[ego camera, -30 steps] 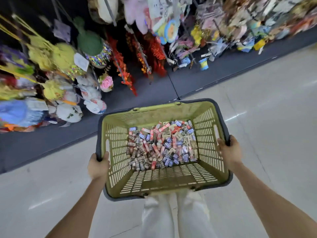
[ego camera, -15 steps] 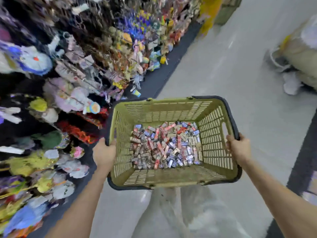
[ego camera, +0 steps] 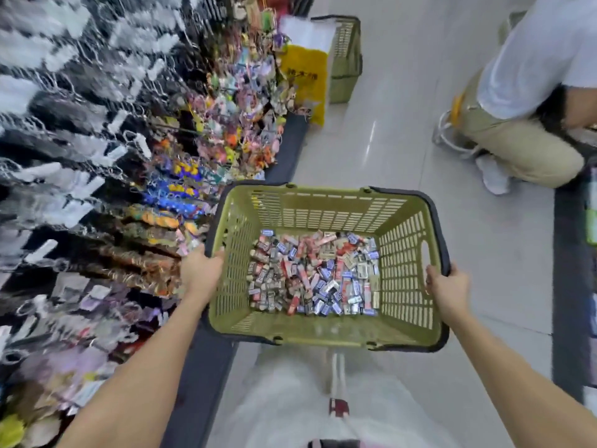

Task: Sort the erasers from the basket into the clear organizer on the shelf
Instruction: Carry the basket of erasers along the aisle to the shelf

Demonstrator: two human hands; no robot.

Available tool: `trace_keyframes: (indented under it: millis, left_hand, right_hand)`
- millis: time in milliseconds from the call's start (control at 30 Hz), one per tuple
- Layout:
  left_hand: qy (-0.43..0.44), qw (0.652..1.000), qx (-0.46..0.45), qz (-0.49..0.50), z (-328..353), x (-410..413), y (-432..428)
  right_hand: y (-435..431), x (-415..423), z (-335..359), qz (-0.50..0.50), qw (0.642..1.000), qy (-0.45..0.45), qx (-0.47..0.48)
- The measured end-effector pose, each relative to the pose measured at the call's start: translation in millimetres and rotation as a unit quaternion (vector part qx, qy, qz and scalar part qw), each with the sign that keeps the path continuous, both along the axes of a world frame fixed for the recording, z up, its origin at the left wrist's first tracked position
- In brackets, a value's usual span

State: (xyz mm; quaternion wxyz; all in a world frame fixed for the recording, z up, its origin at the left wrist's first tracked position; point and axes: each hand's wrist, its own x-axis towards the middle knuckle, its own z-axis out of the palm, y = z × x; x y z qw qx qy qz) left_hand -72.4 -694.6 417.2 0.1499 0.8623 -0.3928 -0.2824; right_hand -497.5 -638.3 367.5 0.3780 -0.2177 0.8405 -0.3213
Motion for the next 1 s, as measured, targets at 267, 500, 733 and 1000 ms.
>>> trace_keyframes:
  millis: [267, 500, 733, 1000]
  left_hand:
    - [-0.006, 0.999, -0.017, -0.037, 3.9, -23.6, -208.5]
    - [0.023, 0.995, -0.016, -0.099, 13.7, -59.8, -407.8]
    - [0.024, 0.985, -0.031, -0.168, 18.5, -127.3, -595.1]
    - [0.009, 0.983, -0.027, -0.181, 13.2, -236.2, -777.2]
  right_hand:
    - [-179.6, -15.6, 2.6, -0.031, 0.999, 0.017, 0.003]
    - [-334.4, -37.7, 15.9, -0.088, 0.996, 0.034, -0.001]
    - [-475.2, -87.2, 26.5, -0.126, 0.991, 0.037, -0.011]
    - [-658.4, -204.9, 26.3, -0.106, 0.993, 0.043, -0.017]
